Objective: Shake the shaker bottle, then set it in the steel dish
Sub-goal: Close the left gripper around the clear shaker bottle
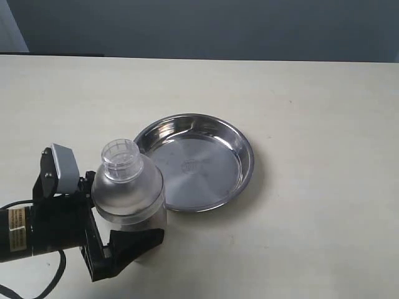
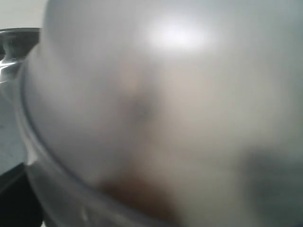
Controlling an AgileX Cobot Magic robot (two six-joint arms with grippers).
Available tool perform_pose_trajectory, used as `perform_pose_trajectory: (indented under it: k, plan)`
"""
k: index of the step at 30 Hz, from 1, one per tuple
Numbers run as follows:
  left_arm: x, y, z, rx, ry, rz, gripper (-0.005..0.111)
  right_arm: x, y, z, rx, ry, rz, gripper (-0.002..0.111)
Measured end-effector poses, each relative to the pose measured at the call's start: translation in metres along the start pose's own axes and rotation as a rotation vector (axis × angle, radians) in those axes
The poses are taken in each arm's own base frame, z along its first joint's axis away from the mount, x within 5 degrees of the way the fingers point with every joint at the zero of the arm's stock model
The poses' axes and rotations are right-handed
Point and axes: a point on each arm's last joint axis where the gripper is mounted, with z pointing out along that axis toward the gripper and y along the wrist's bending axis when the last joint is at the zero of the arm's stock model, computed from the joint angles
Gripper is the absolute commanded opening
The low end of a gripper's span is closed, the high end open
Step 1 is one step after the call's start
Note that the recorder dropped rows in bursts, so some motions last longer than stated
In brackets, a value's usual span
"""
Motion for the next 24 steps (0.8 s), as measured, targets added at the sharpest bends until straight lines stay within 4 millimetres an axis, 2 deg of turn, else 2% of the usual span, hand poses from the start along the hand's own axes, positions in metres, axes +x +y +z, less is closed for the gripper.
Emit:
perform_pose_trajectory:
  k: [17,24]
  plan:
    - [-0.002,0.002,0.001,0.002,-0.005,0.005,0.105,0.000,0.000,0.000,0.000,0.000,0.000,-0.001]
    - [-0.011,0.009,0.008,0.004,-0.031,0.043,0.104,0.000,0.000,0.000,0.000,0.000,0.000,-0.001]
